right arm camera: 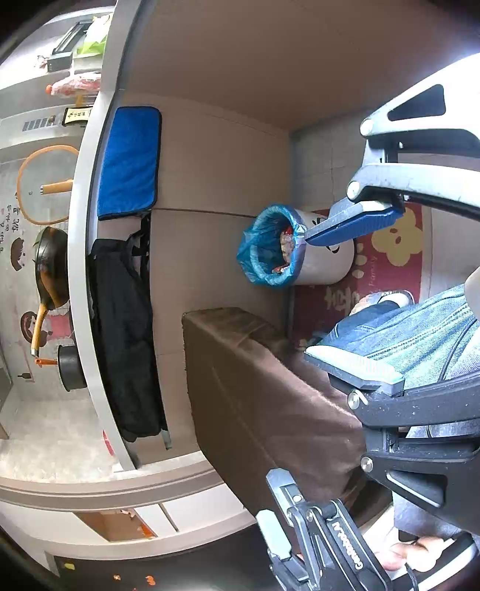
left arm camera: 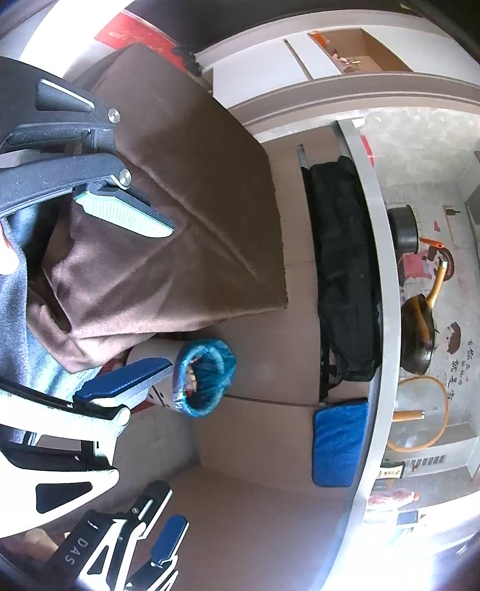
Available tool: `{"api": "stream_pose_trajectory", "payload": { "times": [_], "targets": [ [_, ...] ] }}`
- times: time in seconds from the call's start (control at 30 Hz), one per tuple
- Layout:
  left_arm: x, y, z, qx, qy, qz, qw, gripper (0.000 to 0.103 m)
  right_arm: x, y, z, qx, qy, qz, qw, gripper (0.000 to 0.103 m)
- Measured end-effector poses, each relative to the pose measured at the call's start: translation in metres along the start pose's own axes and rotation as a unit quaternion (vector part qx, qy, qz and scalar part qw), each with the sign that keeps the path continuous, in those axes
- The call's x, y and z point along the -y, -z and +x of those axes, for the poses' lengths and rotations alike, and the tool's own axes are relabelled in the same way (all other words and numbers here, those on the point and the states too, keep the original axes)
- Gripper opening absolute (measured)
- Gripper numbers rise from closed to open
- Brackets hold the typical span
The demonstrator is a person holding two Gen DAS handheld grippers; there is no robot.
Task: Collect trash
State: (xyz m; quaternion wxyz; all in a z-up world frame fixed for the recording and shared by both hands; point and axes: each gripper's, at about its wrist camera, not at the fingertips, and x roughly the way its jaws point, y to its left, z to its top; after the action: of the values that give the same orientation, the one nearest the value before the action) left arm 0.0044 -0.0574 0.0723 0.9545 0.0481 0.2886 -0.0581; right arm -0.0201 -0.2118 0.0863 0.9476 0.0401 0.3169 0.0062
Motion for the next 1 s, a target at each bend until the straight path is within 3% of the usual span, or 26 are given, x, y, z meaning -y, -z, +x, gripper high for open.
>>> {"api": "stream_pose_trajectory", "payload": {
  "times": [0.33, 1.0],
  "targets": [
    [-0.018, 0.006, -0.003, -0.009, -0.053, -0.041, 0.9977, 0.068, -0.007, -0.001, -0.001, 0.004, -0.008, -0.018, 1.000, 0.054],
    [-0.023, 0.009, -0.006, -0.012, -0.054, -0.041, 0.9976, 0.068, -0.007, -0.001, -0.002, 0.005, -0.015, -0.027, 0.999, 0.054]
  ]
}}
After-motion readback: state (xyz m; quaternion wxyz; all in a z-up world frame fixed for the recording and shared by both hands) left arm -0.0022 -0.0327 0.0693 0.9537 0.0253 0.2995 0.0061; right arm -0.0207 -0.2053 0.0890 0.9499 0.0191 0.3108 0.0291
